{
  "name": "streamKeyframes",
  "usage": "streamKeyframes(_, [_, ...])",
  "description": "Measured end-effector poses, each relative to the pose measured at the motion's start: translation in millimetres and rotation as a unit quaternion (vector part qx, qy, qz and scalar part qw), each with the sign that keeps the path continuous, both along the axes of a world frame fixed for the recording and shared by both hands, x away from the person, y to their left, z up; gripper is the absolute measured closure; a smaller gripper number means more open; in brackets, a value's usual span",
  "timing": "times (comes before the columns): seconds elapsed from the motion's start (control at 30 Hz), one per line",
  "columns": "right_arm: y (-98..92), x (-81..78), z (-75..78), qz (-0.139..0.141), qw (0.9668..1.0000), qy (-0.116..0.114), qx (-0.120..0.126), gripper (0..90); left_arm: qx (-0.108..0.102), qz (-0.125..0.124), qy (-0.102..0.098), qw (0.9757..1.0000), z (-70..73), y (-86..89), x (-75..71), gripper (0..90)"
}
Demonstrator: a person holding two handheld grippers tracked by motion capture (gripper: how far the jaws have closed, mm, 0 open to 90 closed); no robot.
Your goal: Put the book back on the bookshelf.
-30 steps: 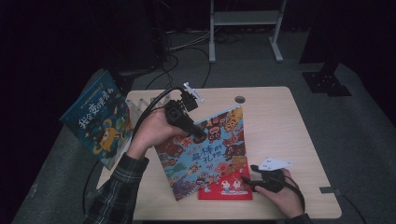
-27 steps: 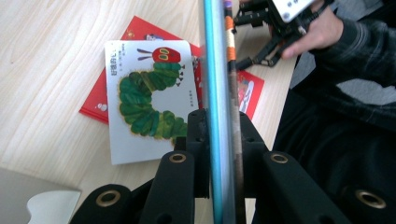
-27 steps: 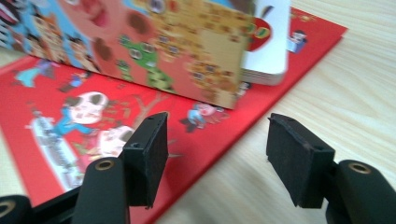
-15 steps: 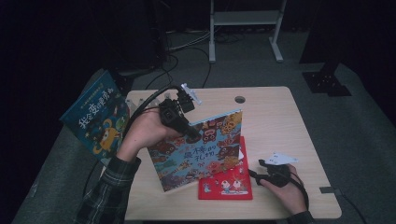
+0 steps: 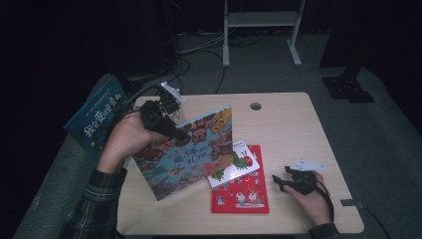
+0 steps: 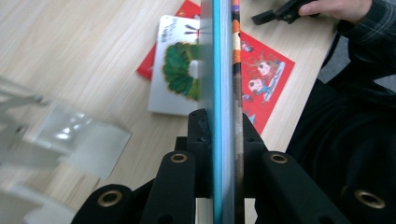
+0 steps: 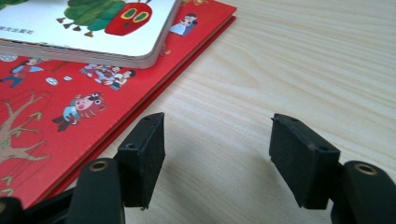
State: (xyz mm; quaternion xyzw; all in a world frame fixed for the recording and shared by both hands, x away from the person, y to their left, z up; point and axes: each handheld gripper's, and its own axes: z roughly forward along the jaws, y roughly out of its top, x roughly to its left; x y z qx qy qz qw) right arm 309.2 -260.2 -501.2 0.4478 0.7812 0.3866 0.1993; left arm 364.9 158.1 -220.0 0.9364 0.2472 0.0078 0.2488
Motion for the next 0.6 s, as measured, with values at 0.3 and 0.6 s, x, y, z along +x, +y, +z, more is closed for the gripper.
streamKeyframes(0.3, [-2.3, 1.8, -0.5, -0.013, 0.9999, 0.005, -0.006, 34.6, -0.014, 0.047, -0.009, 0.9987, 8.3, 55.0, -6.0, 80.5])
streamKeyframes(0.6, [0.4, 1.9, -1.2, -0.013, 0.9996, 0.013, -0.021, 34.0, -0.019, 0.105, -0.021, 0.9941, 11.6, 102.2, -16.4, 80.5])
